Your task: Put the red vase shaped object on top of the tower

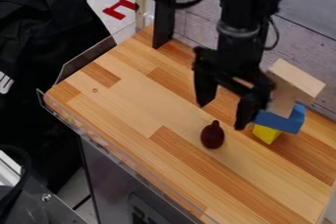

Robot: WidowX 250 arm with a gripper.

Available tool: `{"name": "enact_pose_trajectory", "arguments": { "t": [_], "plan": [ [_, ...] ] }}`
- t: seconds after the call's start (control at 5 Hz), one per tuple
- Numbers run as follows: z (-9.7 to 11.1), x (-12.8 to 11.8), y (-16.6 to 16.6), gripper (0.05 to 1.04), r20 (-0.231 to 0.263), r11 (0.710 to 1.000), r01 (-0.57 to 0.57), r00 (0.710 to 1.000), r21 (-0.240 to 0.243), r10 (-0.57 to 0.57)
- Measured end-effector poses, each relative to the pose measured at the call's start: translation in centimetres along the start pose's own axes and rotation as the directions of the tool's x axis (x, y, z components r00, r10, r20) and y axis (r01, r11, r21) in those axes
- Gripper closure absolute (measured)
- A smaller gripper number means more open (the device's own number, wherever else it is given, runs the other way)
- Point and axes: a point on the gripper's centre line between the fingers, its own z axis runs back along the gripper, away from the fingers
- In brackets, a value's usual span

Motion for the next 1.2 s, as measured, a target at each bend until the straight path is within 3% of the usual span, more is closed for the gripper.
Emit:
{"name": "enact_pose_trajectory", "arguments": {
  "t": [0.2, 1.0, 1.2],
  "plan": [
    [-1.2, -0.2, 0.4, 0.083, -0.005, 0.999, -0.025, 1.000, 0.022, 0.025],
    [-4.7, 0.7, 0.7, 0.110, -0.063, 0.997, -0.070, 0.995, 0.024, 0.071],
    [-4.9, 0.7, 0.9, 0.372, -0.067, 0.994, -0.103, 0.992, 0.031, 0.105]
  ]
}}
